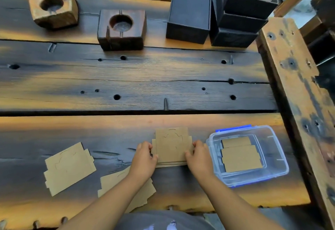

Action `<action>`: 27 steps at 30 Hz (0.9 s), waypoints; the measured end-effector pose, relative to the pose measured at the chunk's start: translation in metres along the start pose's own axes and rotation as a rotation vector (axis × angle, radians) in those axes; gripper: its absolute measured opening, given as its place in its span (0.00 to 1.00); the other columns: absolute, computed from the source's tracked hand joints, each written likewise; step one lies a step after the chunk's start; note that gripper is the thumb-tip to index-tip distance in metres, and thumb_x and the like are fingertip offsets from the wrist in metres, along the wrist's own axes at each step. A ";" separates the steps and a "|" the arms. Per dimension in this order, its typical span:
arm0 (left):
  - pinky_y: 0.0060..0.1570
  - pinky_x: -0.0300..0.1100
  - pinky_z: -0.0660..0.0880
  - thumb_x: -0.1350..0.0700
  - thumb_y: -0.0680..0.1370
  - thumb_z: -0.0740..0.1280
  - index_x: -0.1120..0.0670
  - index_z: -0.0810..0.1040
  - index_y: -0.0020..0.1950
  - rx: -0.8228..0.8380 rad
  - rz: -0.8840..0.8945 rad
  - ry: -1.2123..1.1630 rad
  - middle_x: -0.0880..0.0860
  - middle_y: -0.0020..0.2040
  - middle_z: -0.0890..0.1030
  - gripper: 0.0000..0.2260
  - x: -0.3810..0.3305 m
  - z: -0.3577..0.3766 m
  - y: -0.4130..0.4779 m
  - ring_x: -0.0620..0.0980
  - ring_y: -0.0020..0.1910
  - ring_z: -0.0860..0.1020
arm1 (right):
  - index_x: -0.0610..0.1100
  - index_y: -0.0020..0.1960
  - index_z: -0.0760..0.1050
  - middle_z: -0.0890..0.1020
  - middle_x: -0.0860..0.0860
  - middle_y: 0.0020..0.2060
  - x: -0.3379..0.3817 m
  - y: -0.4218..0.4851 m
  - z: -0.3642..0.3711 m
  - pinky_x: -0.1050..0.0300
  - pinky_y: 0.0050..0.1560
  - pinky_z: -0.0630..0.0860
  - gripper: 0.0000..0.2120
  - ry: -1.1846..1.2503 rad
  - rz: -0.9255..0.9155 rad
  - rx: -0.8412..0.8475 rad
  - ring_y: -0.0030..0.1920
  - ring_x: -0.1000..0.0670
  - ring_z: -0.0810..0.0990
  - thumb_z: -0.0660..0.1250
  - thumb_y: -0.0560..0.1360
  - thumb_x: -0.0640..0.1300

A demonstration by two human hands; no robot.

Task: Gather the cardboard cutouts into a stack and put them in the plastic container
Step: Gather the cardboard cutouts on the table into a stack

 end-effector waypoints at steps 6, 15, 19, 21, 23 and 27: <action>0.46 0.41 0.71 0.57 0.77 0.67 0.53 0.72 0.55 -0.005 -0.008 0.034 0.51 0.54 0.71 0.09 -0.003 0.004 0.001 0.50 0.44 0.77 | 0.43 0.60 0.70 0.72 0.46 0.56 -0.006 0.000 0.003 0.51 0.53 0.74 0.16 -0.037 0.018 0.014 0.54 0.45 0.76 0.66 0.74 0.46; 0.46 0.41 0.67 0.58 0.76 0.68 0.56 0.71 0.58 0.012 -0.058 0.048 0.55 0.55 0.73 0.13 0.003 0.006 0.003 0.49 0.47 0.70 | 0.43 0.61 0.70 0.73 0.45 0.58 -0.006 0.013 0.013 0.48 0.55 0.75 0.18 0.012 0.057 0.103 0.56 0.43 0.76 0.66 0.72 0.45; 0.44 0.42 0.67 0.56 0.75 0.69 0.58 0.72 0.59 0.073 -0.110 0.019 0.58 0.57 0.75 0.15 0.003 0.013 0.005 0.51 0.48 0.71 | 0.43 0.58 0.70 0.76 0.46 0.54 -0.008 0.019 0.017 0.51 0.46 0.74 0.18 0.036 0.111 0.138 0.50 0.44 0.77 0.68 0.71 0.46; 0.44 0.43 0.69 0.56 0.74 0.70 0.58 0.72 0.58 0.083 -0.149 -0.020 0.59 0.58 0.76 0.15 0.005 0.014 0.007 0.52 0.48 0.73 | 0.44 0.55 0.69 0.78 0.46 0.52 -0.009 0.020 0.021 0.53 0.42 0.72 0.17 0.055 0.137 0.154 0.46 0.46 0.75 0.69 0.70 0.47; 0.48 0.45 0.73 0.56 0.73 0.72 0.58 0.73 0.59 0.088 -0.199 -0.065 0.59 0.58 0.77 0.17 0.008 0.013 0.008 0.54 0.53 0.76 | 0.43 0.54 0.70 0.79 0.46 0.51 -0.010 0.021 0.024 0.53 0.43 0.73 0.17 0.085 0.157 0.169 0.48 0.45 0.77 0.70 0.70 0.47; 0.50 0.47 0.76 0.55 0.72 0.73 0.59 0.73 0.59 0.085 -0.255 -0.108 0.57 0.57 0.79 0.19 0.014 0.009 0.004 0.56 0.55 0.79 | 0.41 0.56 0.70 0.79 0.45 0.53 -0.009 0.017 0.028 0.55 0.43 0.71 0.18 0.094 0.151 0.188 0.47 0.46 0.76 0.71 0.70 0.47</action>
Point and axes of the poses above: each hand's wrist, its own y-axis towards the middle knuckle, its own z-axis out of the palm, x = y × z, the point moved 10 cm from there along y, towards the middle knuckle
